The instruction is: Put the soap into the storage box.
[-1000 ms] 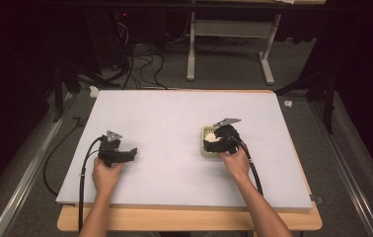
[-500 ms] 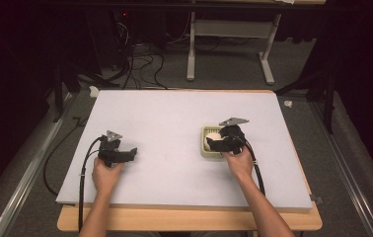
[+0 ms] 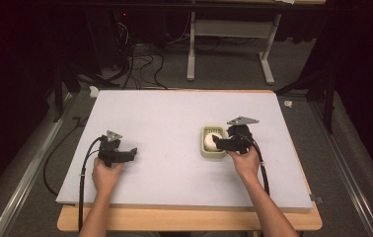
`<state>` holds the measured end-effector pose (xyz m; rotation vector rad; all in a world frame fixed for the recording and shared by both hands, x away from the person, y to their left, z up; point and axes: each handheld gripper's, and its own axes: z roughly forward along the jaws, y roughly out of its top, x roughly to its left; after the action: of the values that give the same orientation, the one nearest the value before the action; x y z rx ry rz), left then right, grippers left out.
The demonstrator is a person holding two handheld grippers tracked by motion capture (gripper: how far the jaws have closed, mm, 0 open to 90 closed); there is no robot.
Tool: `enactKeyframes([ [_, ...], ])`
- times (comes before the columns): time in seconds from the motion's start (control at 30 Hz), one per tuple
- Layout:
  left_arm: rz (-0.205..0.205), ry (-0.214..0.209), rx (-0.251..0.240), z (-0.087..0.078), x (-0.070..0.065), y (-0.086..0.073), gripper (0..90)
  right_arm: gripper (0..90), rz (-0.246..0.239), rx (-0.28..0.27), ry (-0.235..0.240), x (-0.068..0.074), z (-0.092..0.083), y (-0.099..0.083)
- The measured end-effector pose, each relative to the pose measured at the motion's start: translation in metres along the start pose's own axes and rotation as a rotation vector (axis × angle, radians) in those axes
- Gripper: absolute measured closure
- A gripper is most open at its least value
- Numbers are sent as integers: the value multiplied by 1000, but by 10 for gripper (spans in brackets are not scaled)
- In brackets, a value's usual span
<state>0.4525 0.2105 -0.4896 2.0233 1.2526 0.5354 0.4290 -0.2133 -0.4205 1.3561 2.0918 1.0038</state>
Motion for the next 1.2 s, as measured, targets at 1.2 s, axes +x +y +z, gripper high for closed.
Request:
enactKeyframes([
  [1.2, 1, 1, 0, 0, 0, 0, 158, 283, 83, -65, -57, -39, -37, -18],
])
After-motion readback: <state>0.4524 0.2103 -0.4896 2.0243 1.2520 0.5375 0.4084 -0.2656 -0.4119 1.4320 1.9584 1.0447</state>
